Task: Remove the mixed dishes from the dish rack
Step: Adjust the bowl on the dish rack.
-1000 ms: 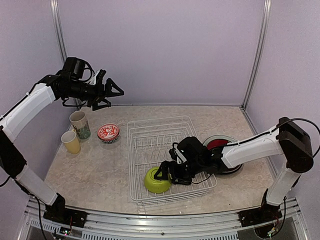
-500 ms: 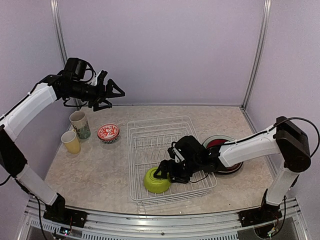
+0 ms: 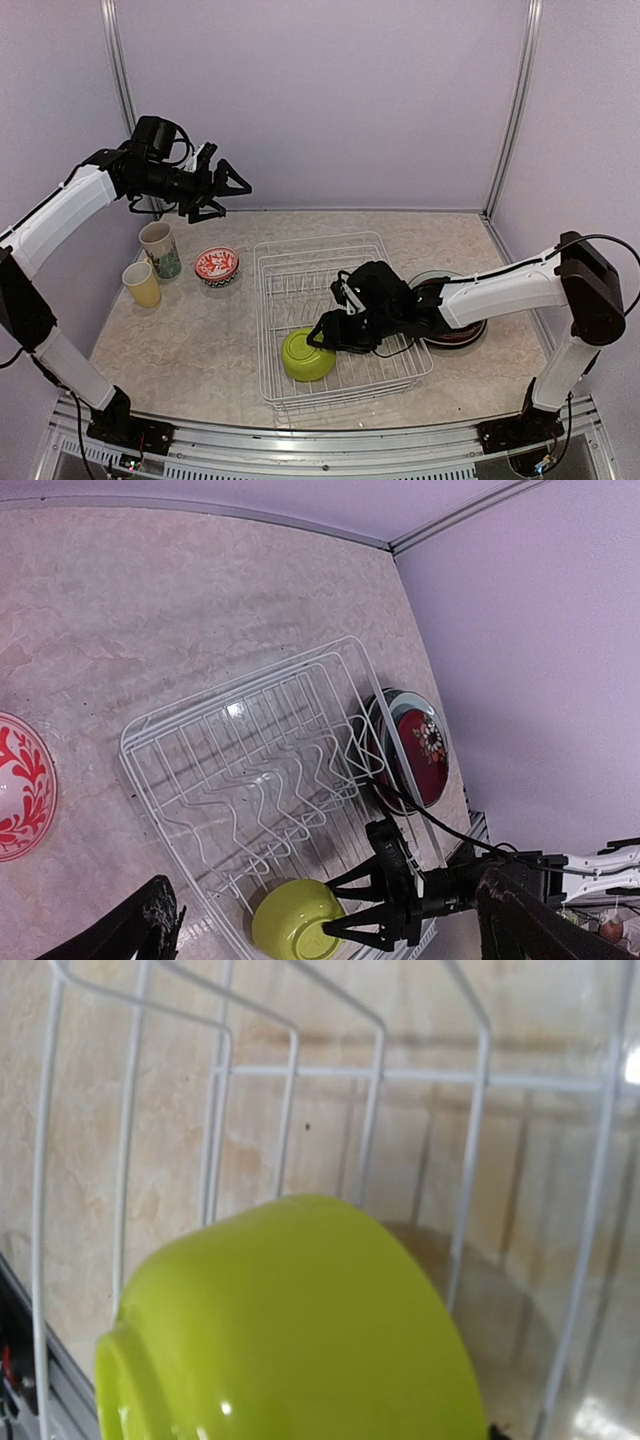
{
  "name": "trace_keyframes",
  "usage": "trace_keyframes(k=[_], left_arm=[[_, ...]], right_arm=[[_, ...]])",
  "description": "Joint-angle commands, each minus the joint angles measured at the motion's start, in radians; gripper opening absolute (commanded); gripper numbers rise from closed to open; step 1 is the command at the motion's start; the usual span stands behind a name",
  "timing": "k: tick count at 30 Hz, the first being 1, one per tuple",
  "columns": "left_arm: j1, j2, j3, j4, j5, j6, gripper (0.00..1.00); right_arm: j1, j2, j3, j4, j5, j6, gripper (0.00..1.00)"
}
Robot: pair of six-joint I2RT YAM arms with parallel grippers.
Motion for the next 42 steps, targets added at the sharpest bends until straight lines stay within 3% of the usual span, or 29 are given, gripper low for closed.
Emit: trace_keyframes(k=[1,14,22,36,42], left_arm=[[0.006,0.012,0.023,-0.014,0.006,0.019,0.99],[0.009,0.021,0.020,-0.009,0.016,0.012,0.99],[0.010,0.035,0.016,-0.004,0.026,0.006,0.99],[0.008,0.017,0.017,-0.006,0.019,0.011,0.99],[0.009,0.009,0.017,-0.009,0.006,0.015,0.99]], right_arm=[[0.009,-0.029,0.013,-0.098,0.109,-0.072,0.56],[0.011,-0.183,-0.024,-0.214,0.252,-0.090,0.54],[0.013,-0.203,0.131,-0.650,0.462,-0.194,0.54],[0.029,0.011,0.445,-1.106,0.753,-0.148,0.56],[0.049,0.176,0.579,-1.202,0.800,-0.145,0.57]])
